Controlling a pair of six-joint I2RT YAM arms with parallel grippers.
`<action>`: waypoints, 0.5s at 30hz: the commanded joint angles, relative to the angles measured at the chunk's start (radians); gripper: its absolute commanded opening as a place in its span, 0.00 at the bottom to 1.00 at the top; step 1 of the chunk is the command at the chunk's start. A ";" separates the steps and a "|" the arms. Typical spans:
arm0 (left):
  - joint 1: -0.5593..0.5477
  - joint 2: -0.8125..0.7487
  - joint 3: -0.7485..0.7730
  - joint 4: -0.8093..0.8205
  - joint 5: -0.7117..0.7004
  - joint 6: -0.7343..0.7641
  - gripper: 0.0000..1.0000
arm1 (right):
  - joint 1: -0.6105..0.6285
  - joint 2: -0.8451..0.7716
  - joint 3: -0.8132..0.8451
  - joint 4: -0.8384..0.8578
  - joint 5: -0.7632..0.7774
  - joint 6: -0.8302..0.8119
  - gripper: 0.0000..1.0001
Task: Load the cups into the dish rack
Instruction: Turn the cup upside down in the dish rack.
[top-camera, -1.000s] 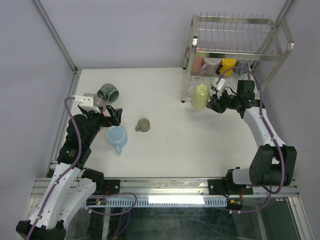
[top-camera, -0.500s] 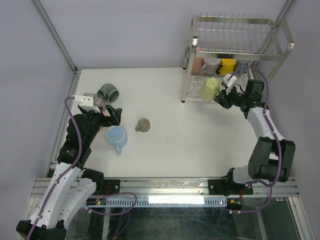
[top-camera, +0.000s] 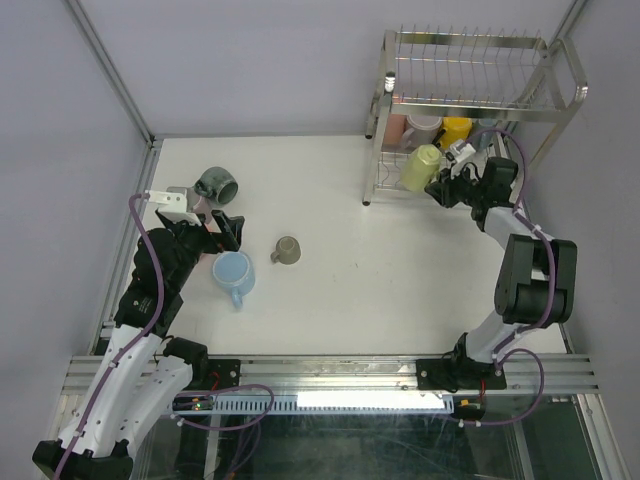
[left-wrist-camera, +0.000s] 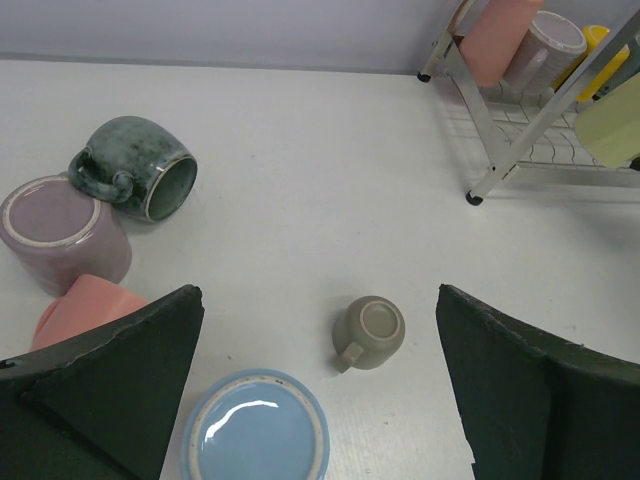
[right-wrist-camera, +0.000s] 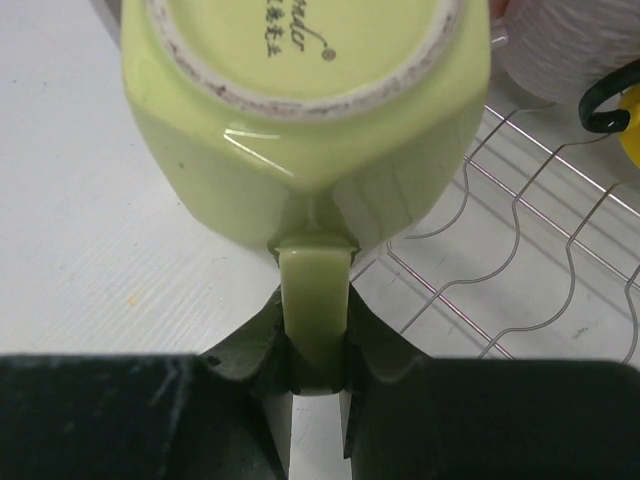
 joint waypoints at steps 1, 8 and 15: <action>0.017 0.001 0.001 0.005 -0.020 0.011 0.99 | 0.019 0.037 0.064 0.250 0.028 0.097 0.00; 0.018 0.003 -0.001 0.002 -0.024 0.011 0.99 | 0.085 0.106 0.071 0.373 0.127 0.120 0.00; 0.020 0.004 -0.001 0.004 -0.023 0.013 0.99 | 0.111 0.172 0.113 0.413 0.161 0.155 0.00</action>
